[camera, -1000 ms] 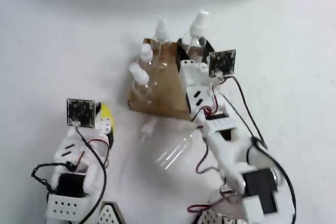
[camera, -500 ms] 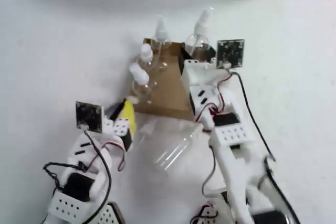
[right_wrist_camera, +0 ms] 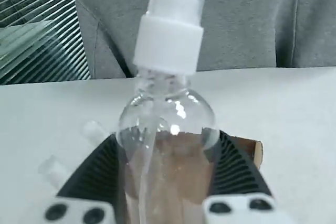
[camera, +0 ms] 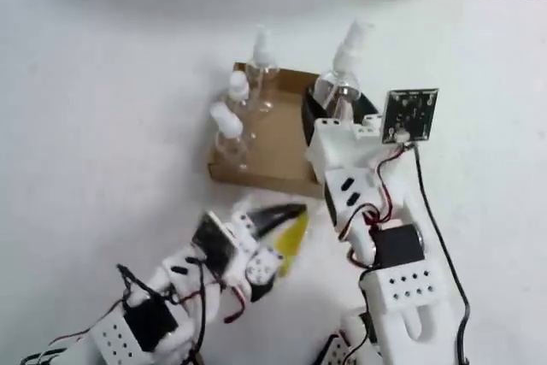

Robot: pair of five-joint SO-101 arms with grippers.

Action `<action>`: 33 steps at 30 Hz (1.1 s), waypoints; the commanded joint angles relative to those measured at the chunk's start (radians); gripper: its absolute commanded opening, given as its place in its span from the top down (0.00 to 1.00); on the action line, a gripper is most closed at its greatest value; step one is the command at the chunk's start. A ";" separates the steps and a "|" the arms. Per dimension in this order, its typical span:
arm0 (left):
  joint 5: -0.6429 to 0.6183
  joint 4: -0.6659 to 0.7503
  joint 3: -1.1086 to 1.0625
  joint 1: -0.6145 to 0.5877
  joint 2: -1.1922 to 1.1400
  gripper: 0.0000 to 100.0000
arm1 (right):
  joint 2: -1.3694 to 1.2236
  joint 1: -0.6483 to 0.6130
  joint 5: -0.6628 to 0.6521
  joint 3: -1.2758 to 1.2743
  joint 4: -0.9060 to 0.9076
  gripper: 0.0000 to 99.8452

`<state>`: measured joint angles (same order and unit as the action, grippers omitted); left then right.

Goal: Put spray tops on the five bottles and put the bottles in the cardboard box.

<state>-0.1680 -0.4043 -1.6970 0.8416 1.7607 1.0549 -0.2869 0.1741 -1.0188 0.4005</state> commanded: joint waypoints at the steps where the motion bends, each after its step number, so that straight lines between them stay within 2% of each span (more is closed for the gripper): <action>1: 0.020 -0.003 0.009 0.096 0.008 0.98 | 0.031 -0.065 0.012 0.043 0.085 0.98; 13: 0.020 -0.003 0.035 0.073 0.002 0.98 | 0.223 -0.160 0.044 0.043 0.406 0.98; 27: 0.020 -0.031 0.049 0.036 0.001 0.98 | 0.249 -0.170 0.044 0.048 0.489 0.98; 33: 0.017 0.032 0.012 0.036 0.001 0.98 | 0.283 -0.171 0.044 0.046 0.518 0.98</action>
<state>-0.1573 -0.4258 -1.6801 0.8968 1.7622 1.3034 -0.4388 0.2110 -1.0188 0.9068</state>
